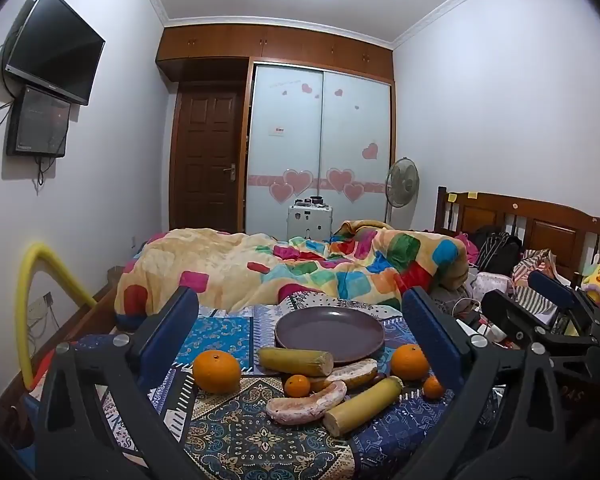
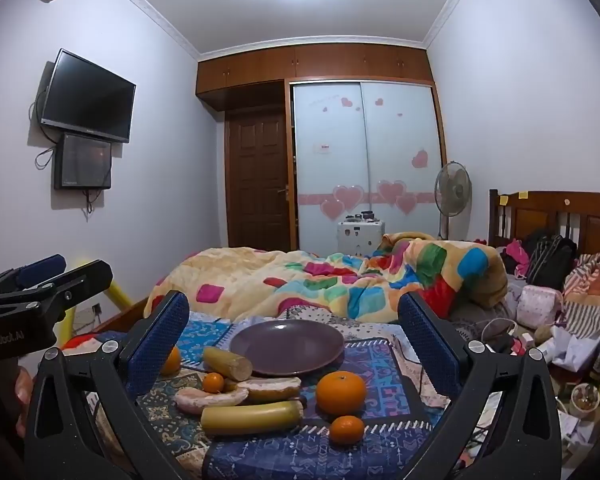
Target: Organize fruits
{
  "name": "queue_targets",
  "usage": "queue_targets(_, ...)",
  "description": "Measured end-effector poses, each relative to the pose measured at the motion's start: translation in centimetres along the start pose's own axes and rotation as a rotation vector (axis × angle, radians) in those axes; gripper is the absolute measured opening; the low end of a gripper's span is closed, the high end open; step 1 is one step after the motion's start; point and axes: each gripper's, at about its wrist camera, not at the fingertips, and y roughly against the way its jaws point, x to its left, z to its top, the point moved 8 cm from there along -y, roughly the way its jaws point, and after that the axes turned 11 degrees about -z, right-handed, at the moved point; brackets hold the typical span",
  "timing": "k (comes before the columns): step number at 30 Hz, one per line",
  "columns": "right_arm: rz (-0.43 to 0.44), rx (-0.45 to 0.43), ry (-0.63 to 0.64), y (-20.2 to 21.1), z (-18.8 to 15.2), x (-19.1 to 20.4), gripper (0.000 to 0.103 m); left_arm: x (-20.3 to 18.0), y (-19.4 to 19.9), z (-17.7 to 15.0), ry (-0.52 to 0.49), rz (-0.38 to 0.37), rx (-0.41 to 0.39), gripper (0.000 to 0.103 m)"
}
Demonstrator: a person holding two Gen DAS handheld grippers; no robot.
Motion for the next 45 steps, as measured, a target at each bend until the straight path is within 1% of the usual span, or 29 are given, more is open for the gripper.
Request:
queue_targets(2,0.000,0.011,0.000,0.0,0.0,0.0,0.103,0.0,-0.1,-0.1,-0.007,-0.002,0.011,0.103)
queue_targets(7,0.005,0.006,-0.002,-0.1,0.1,0.2,0.103,0.0,-0.7,-0.2,0.002,-0.019,0.019,0.103)
queue_targets(13,0.015,0.007,-0.006,0.2,0.0,0.8,0.103,-0.2,0.1,0.5,-0.003,-0.007,0.015,0.103)
queue_targets(14,0.016,0.008,-0.006,0.1,-0.1,0.9,0.103,-0.1,0.1,0.0,-0.010,-0.008,0.010,0.103)
queue_targets(19,0.029,0.011,-0.012,-0.2,-0.1,1.1,0.103,0.1,0.2,0.0,-0.010,-0.008,0.002,0.103)
queue_targets(30,0.027,0.007,-0.013,0.0,0.0,1.1,0.103,0.7,-0.2,-0.4,0.017,-0.011,0.005,0.103)
queue_targets(45,0.029,0.002,-0.017,0.1,0.2,1.2,0.103,0.9,-0.4,-1.0,0.019,-0.009,0.013,0.103)
